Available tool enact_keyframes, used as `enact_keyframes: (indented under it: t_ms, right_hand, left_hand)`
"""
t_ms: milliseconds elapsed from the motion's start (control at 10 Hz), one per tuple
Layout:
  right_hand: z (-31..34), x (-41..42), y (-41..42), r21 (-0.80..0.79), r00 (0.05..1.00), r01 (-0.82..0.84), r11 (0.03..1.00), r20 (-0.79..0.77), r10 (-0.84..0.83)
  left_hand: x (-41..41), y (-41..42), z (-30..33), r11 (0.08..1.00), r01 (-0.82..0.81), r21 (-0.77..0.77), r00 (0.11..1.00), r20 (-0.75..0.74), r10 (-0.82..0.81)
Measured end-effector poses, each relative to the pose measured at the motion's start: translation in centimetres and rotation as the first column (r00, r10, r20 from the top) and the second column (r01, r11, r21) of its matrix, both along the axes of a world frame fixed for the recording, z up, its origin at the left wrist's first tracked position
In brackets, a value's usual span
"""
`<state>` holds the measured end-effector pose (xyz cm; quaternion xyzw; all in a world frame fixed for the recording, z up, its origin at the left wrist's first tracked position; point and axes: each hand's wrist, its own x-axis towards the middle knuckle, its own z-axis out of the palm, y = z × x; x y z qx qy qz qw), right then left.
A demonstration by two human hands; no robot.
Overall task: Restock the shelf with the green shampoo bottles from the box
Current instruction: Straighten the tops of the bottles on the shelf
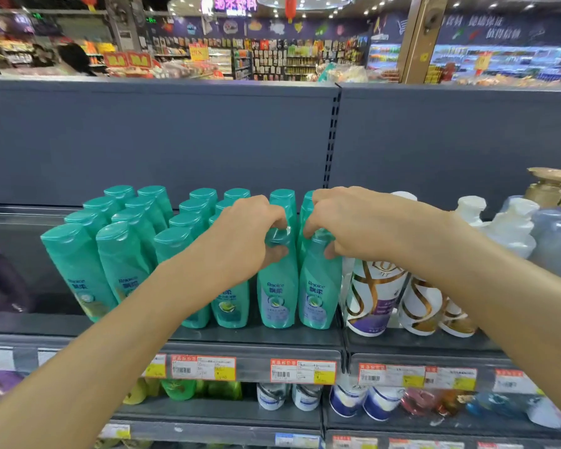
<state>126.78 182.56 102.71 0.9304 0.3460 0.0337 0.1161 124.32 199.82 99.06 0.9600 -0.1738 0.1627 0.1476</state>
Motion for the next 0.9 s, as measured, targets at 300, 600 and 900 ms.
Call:
enact_keyframes:
  t_ms: [300,600,900]
  right_hand:
    - [-0.6,-0.2,-0.7,0.029,0.997,-0.031,0.999,0.072,0.028]
    - [-0.9,-0.2,-0.4,0.064,0.995,-0.045,0.997,0.096,0.039]
    - [-1.3,-0.8,-0.7,0.056,0.991,-0.006,0.998,0.13,-0.002]
  left_hand:
    - [-1.3,-0.5,-1.0,0.994,0.048,0.1,0.998,0.027,-0.051]
    - [-0.9,-0.3,-1.7,0.995,0.054,0.081,0.994,0.086,-0.061]
    - [-1.8,0.3,-2.3,0.997,0.058,0.051,0.981,0.18,-0.067]
